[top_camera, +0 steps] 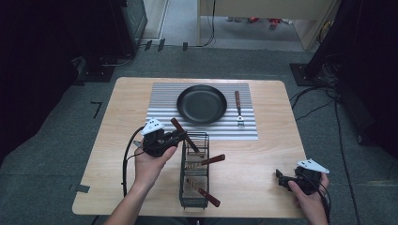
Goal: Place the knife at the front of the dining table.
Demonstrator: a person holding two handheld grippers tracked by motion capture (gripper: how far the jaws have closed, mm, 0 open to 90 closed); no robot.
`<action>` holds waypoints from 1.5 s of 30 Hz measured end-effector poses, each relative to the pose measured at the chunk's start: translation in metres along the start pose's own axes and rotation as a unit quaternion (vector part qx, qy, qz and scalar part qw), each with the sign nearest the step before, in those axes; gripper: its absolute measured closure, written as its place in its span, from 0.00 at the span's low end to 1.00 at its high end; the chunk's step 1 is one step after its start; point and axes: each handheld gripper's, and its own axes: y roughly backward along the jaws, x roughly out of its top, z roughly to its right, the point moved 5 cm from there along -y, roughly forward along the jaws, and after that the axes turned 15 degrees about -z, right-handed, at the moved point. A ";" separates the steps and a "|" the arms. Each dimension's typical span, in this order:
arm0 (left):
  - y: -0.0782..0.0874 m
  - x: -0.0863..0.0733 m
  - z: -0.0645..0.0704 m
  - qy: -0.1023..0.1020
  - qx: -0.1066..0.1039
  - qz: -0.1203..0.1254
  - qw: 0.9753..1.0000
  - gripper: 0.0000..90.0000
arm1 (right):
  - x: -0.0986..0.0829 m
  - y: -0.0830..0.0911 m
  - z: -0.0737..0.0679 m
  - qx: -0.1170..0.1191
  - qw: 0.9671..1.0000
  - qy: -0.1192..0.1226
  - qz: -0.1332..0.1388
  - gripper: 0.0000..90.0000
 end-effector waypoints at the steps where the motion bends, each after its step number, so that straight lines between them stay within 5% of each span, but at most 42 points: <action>1: 0.001 0.000 0.000 0.000 -0.004 0.003 1.000 0.86 | 0.000 0.000 0.000 0.000 1.000 0.000 0.000 0.00; 16: 0.029 0.004 0.007 -0.015 -0.016 0.062 0.998 0.91 | 0.000 0.000 0.000 0.000 1.000 0.000 0.000 0.00; 21: 0.055 0.008 0.011 -0.020 -0.020 0.108 0.994 0.92 | 0.000 0.000 0.000 0.000 1.000 0.000 0.000 0.00; 31: 0.095 0.014 0.013 -0.024 -0.019 0.151 0.988 0.92 | 0.000 0.000 0.000 0.000 1.000 0.001 0.000 0.00; 38: 0.125 0.019 0.007 -0.021 0.001 0.180 0.984 0.92 | 0.000 0.000 0.000 0.000 1.000 0.000 0.000 0.00; 45: 0.130 0.014 -0.009 0.004 0.039 0.155 0.987 0.91 | 0.000 0.000 0.000 0.000 1.000 0.001 0.000 0.00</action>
